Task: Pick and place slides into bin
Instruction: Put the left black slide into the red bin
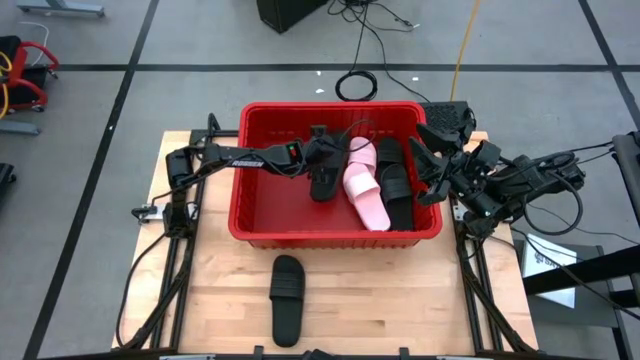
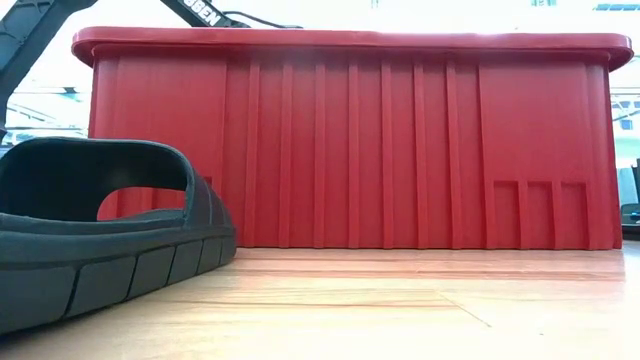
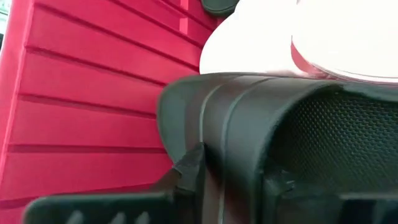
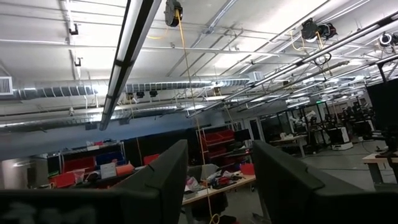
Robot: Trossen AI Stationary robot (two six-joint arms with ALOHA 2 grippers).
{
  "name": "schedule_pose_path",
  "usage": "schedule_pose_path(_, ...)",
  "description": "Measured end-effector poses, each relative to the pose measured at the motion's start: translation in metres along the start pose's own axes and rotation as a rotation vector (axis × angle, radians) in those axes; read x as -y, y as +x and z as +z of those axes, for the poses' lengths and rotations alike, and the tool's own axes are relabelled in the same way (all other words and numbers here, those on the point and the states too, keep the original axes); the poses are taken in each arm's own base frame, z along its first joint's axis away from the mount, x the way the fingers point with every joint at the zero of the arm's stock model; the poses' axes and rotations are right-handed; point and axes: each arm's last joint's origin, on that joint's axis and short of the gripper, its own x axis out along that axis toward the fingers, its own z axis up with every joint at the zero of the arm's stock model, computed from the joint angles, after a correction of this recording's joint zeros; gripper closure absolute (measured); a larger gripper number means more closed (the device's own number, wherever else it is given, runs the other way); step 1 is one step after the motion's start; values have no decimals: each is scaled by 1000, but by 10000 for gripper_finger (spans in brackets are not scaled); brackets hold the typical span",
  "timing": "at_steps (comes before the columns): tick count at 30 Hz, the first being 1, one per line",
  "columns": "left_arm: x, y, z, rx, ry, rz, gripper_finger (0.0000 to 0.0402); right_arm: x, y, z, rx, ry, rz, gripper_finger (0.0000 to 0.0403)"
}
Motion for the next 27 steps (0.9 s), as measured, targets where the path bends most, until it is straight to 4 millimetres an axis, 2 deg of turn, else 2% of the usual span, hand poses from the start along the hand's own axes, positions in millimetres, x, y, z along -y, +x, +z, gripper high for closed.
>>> schedule_pose_path(7,-1,-1,-2,-70,-25,64,249,-6,-6,2,-10,13,38,234)
schedule_pose_path(12,2,-2,-10,-159,-62,59,219,-10,-11,3,-17,25,62,234)
schedule_pose_path(19,16,-7,-5,-101,-115,-106,215,-11,-12,4,-19,29,70,234)
schedule_pose_path(27,15,-22,20,19,-140,-91,215,-11,-12,4,-19,29,70,234)
